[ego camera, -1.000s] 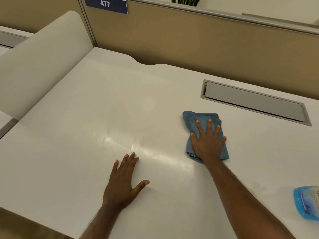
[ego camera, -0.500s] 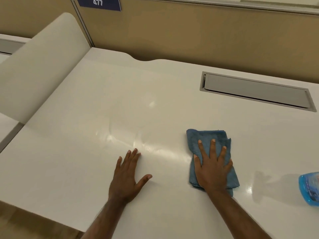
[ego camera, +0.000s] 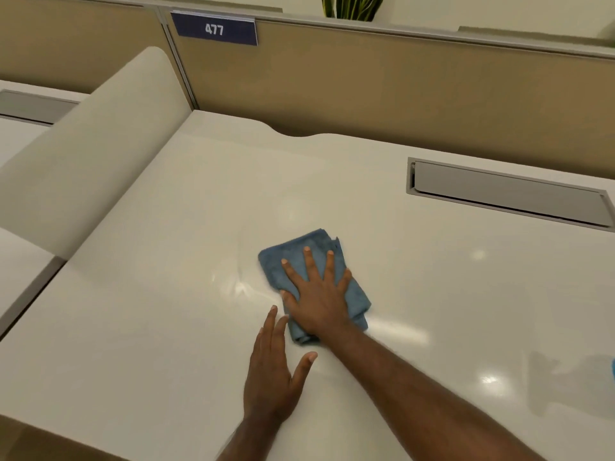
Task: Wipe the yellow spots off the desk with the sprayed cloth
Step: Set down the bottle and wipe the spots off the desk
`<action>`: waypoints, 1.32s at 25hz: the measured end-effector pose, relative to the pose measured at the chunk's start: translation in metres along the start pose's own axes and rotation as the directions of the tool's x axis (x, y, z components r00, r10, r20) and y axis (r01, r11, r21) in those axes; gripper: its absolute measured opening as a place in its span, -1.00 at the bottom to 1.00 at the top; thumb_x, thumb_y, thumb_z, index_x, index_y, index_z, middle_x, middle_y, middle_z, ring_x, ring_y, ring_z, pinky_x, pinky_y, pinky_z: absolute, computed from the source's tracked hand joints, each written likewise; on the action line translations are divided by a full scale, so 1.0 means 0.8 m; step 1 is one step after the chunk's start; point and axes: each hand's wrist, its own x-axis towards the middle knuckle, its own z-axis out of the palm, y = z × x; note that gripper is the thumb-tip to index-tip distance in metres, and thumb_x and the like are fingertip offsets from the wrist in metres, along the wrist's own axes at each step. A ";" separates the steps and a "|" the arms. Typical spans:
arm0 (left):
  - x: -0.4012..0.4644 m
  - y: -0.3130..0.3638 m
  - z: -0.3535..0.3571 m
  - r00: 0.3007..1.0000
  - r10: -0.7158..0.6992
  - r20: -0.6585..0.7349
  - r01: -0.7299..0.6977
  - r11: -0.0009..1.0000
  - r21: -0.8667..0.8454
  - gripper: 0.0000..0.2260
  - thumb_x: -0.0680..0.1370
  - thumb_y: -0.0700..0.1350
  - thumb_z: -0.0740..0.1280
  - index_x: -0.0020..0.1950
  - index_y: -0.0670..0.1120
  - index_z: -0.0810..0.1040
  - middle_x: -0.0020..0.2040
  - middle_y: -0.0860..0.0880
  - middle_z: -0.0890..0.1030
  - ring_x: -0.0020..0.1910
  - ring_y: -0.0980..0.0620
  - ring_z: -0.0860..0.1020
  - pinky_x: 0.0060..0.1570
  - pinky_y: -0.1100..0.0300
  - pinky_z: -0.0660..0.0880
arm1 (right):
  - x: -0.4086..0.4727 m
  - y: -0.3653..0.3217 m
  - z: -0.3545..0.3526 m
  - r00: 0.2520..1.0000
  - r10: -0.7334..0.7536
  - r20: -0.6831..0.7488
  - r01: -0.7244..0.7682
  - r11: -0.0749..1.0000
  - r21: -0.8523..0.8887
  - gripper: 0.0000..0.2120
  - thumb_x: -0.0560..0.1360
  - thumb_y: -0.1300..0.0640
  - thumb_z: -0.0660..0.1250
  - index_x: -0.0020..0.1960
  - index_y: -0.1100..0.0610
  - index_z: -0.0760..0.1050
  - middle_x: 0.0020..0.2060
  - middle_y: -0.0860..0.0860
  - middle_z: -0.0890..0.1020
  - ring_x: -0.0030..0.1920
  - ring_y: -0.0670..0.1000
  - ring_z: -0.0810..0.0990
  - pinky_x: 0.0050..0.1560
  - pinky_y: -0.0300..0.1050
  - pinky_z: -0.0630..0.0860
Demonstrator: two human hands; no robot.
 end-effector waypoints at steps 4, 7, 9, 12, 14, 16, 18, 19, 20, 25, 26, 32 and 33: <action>0.001 -0.002 0.002 0.999 0.000 0.051 -0.004 0.996 0.091 -0.26 0.50 0.42 -0.01 0.52 -0.05 0.19 0.54 0.01 0.17 0.51 0.03 0.15 0.44 0.03 0.17 | 0.057 -0.004 -0.016 0.997 0.080 0.023 -0.079 0.997 -0.022 -0.44 0.58 -0.22 0.05 0.52 -0.29 -0.08 0.59 0.00 -0.11 0.54 0.27 -0.19 0.38 0.48 -0.19; 0.000 -0.005 0.000 0.996 0.034 0.079 -0.044 0.992 0.121 -0.26 0.52 0.40 -0.01 0.53 -0.06 0.16 0.55 0.02 0.13 0.54 0.03 0.07 0.48 0.08 0.07 | 0.072 0.034 -0.030 0.980 0.197 0.000 -0.197 0.980 -0.034 -0.46 0.58 -0.19 0.06 0.52 -0.26 -0.02 0.59 0.02 -0.06 0.55 0.26 -0.13 0.41 0.48 -0.10; 0.000 -0.008 0.000 0.995 0.046 0.090 -0.058 0.990 0.131 -0.27 0.53 0.39 0.00 0.54 -0.06 0.15 0.56 0.03 0.11 0.55 0.04 0.03 0.50 0.08 0.04 | 0.063 0.080 -0.046 0.948 0.317 -0.021 -0.318 0.948 -0.018 -0.46 0.58 -0.17 0.07 0.52 -0.25 0.00 0.59 0.03 -0.05 0.55 0.26 -0.11 0.42 0.47 -0.05; 0.000 -0.007 0.001 0.993 0.057 0.101 -0.072 0.986 0.148 -0.28 0.53 0.39 0.00 0.53 -0.07 0.17 0.56 0.02 0.13 0.55 0.03 0.04 0.49 0.07 0.01 | 0.015 0.161 -0.070 0.869 0.492 -0.053 -0.493 0.870 -0.002 -0.45 0.58 -0.17 0.07 0.52 -0.28 -0.03 0.58 0.05 -0.03 0.54 0.26 -0.05 0.43 0.43 0.01; 0.000 -0.006 0.001 0.991 0.067 0.115 -0.086 0.982 0.168 -0.28 0.54 0.39 -0.02 0.53 -0.07 0.18 0.55 0.00 0.15 0.55 0.03 0.05 0.48 0.05 -0.01 | -0.038 0.210 -0.078 0.816 0.574 -0.077 -0.576 0.818 -0.006 -0.44 0.58 -0.18 0.06 0.53 -0.25 -0.05 0.58 0.06 0.00 0.53 0.28 0.00 0.41 0.44 0.07; 0.001 -0.005 0.002 0.988 0.070 0.140 -0.098 0.975 0.199 -0.26 0.53 0.41 -0.06 0.53 -0.06 0.16 0.56 0.01 0.13 0.55 0.04 0.01 0.48 0.01 -0.03 | -0.100 0.242 -0.075 0.775 0.622 -0.108 -0.627 0.779 -0.013 -0.43 0.58 -0.18 0.07 0.54 -0.22 -0.05 0.57 0.09 0.05 0.51 0.32 0.07 0.35 0.47 0.16; 0.001 -0.004 0.002 0.985 0.069 0.156 -0.104 0.968 0.227 -0.26 0.52 0.42 -0.09 0.54 -0.05 0.13 0.57 0.02 0.11 0.55 0.06 -0.03 0.48 0.00 -0.05 | -0.162 0.252 -0.065 0.777 0.612 -0.150 -0.621 0.784 -0.014 -0.43 0.58 -0.19 0.07 0.54 -0.18 0.01 0.54 0.15 0.16 0.45 0.36 0.18 0.25 0.48 0.27; 0.001 -0.004 0.002 0.985 0.070 0.160 -0.106 0.967 0.233 -0.26 0.52 0.42 -0.09 0.54 -0.04 0.13 0.57 0.03 0.10 0.56 0.06 -0.05 0.49 0.00 -0.06 | -0.188 0.249 -0.059 0.789 0.593 -0.161 -0.602 0.798 -0.012 -0.43 0.55 -0.22 0.02 0.54 -0.17 0.04 0.52 0.16 0.21 0.43 0.37 0.22 0.22 0.48 0.31; 0.002 -0.004 0.002 0.984 0.070 0.163 -0.107 0.967 0.233 -0.26 0.52 0.42 -0.09 0.54 -0.04 0.12 0.57 0.03 0.10 0.56 0.07 -0.06 0.49 0.01 -0.07 | -0.208 0.241 -0.054 0.805 0.572 -0.157 -0.581 0.814 -0.012 -0.40 0.52 -0.25 -0.04 0.53 -0.16 0.05 0.51 0.16 0.23 0.42 0.36 0.23 0.22 0.46 0.32; 0.000 -0.003 -0.004 0.989 0.080 0.121 -0.096 0.987 0.132 -0.27 0.53 0.40 -0.05 0.53 -0.05 0.14 0.57 0.04 0.08 0.55 0.08 0.00 0.49 0.08 -0.08 | -0.216 0.166 -0.027 0.910 0.394 -0.134 -0.405 0.912 -0.072 -0.40 0.53 -0.33 -0.30 0.53 -0.23 -0.01 0.56 0.05 0.11 0.50 0.29 0.12 0.31 0.44 0.25; 0.000 -0.003 -0.005 0.991 0.082 0.104 -0.093 0.990 0.105 -0.27 0.53 0.40 -0.04 0.53 -0.06 0.15 0.57 0.04 0.09 0.55 0.08 0.03 0.49 0.09 -0.06 | -0.205 0.147 -0.023 0.935 0.339 -0.109 -0.349 0.933 -0.091 -0.40 0.52 -0.33 -0.32 0.53 -0.24 -0.02 0.57 0.03 0.06 0.51 0.29 0.08 0.33 0.43 0.22; -0.002 -0.001 -0.008 0.998 0.051 0.021 -0.051 0.999 -0.019 -0.28 0.51 0.39 0.05 0.52 -0.04 0.16 0.55 0.01 0.14 0.51 0.07 0.15 0.42 0.08 0.16 | -0.080 0.036 -0.006 0.999 0.036 0.010 -0.036 0.996 -0.082 -0.41 0.54 -0.27 0.02 0.49 -0.36 -0.16 0.58 -0.06 -0.15 0.55 0.23 -0.20 0.42 0.37 -0.09; -0.001 -0.002 -0.008 0.999 0.043 0.008 -0.043 0.999 -0.031 -0.28 0.51 0.39 0.06 0.51 -0.04 0.16 0.54 0.01 0.15 0.49 0.08 0.17 0.40 0.09 0.18 | -0.053 0.022 -0.005 0.999 -0.009 0.032 0.012 0.996 -0.087 -0.42 0.55 -0.27 0.03 0.49 -0.37 -0.16 0.58 -0.06 -0.16 0.54 0.24 -0.22 0.41 0.39 -0.10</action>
